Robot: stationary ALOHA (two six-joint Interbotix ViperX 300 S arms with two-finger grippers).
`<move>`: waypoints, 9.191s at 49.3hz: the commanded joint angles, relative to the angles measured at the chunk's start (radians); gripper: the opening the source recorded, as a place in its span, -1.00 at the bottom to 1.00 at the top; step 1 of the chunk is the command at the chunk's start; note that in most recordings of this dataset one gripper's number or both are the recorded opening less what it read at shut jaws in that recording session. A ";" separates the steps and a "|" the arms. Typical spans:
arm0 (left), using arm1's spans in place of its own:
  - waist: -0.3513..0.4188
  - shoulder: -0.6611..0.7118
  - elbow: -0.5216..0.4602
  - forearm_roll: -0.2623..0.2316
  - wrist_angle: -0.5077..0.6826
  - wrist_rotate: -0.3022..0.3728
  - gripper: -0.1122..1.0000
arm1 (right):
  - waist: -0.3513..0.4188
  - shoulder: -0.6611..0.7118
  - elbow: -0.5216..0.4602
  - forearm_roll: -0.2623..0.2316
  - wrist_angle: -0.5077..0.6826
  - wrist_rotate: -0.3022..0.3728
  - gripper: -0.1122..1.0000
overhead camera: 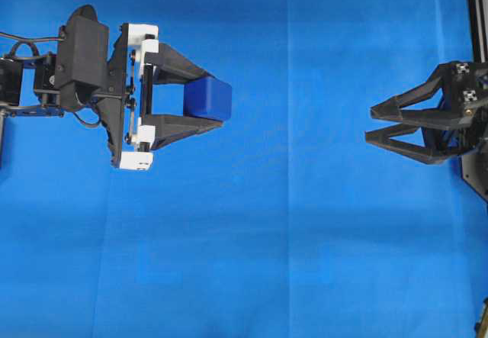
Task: Handover the blue block to the right arm after grasping it with the left arm, then place it in the designated position.
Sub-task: 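Hold the cube with the left gripper while the right gripper reorients, then move the right gripper leftward and close it on the cube's top, then open the left gripper to release the cube to the right gripper, then pull the cube rightward away from the left gripper with the right gripper, then rotate the right gripper downward, carrying the cube toward the table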
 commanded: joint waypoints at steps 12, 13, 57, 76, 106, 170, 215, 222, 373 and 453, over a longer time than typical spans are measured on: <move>-0.002 -0.018 -0.012 -0.002 -0.011 -0.002 0.07 | 0.000 0.000 -0.026 0.000 -0.005 0.002 0.92; -0.002 -0.018 -0.012 -0.002 -0.011 -0.002 0.07 | 0.002 0.000 -0.026 -0.002 -0.005 0.002 0.92; -0.002 -0.021 -0.011 -0.002 -0.008 -0.002 0.07 | -0.008 0.124 -0.127 0.000 -0.003 0.002 0.92; -0.006 -0.020 -0.011 -0.002 -0.005 -0.003 0.07 | -0.031 0.359 -0.333 -0.005 -0.003 -0.002 0.92; -0.009 -0.017 -0.014 -0.002 -0.002 -0.003 0.07 | -0.049 0.641 -0.577 -0.044 -0.002 -0.066 0.92; -0.011 -0.017 -0.018 -0.002 0.017 -0.003 0.07 | -0.049 0.689 -0.650 -0.077 0.117 -0.064 -0.08; -0.008 -0.015 -0.026 -0.005 0.008 -0.078 0.60 | -0.048 0.689 -0.646 -0.071 0.138 -0.060 -0.08; -0.008 -0.015 -0.026 -0.005 0.008 -0.078 0.88 | -0.048 0.683 -0.640 -0.071 0.138 -0.060 -0.08; -0.011 -0.017 -0.028 -0.003 0.012 -0.063 0.87 | -0.008 0.275 -0.379 0.192 0.364 1.100 -0.08; -0.011 -0.017 -0.028 -0.003 0.015 -0.061 0.87 | 0.067 0.279 -0.376 0.202 0.580 1.111 -0.08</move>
